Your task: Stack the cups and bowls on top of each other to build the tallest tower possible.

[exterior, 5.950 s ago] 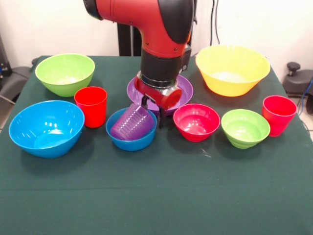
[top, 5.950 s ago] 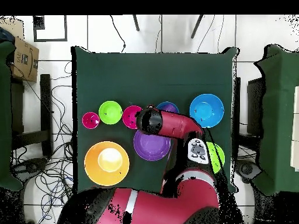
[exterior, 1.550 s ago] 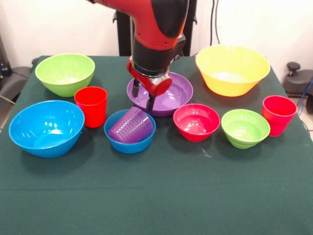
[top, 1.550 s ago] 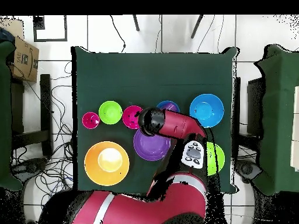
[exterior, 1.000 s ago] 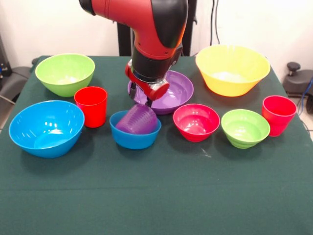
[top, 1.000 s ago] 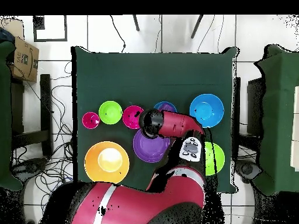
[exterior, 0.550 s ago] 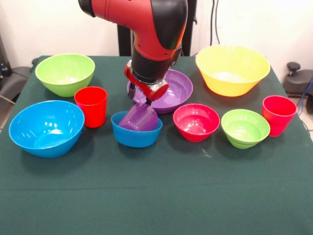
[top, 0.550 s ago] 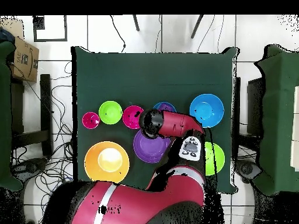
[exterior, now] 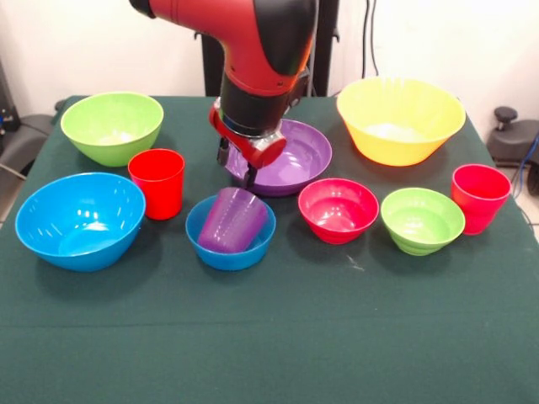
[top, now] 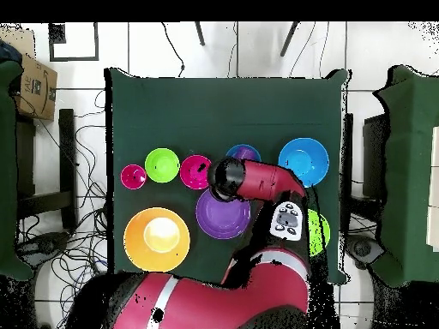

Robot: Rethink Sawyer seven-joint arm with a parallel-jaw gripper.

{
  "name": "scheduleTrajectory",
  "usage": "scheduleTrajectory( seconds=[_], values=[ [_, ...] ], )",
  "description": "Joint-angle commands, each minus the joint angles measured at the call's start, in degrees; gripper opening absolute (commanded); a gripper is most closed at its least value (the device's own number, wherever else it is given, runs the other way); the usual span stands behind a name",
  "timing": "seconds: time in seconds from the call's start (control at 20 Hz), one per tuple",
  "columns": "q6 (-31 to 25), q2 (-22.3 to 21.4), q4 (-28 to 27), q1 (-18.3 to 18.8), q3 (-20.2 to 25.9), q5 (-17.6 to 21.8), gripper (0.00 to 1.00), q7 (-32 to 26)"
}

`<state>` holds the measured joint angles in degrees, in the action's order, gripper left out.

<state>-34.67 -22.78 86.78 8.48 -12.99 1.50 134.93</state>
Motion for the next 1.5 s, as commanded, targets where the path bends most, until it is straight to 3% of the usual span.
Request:
scheduleTrajectory(
  seconds=[0.05,0.5,1.5],
  values=[
    [-5.3,-3.1,1.2,2.1,8.7,-0.2,1.0,-3.7],
    [2.6,-2.3,0.9,0.2,7.2,1.6,1.0,0.7],
    [10.1,2.6,-0.5,-5.0,2.3,1.8,1.0,5.2]
  ],
)
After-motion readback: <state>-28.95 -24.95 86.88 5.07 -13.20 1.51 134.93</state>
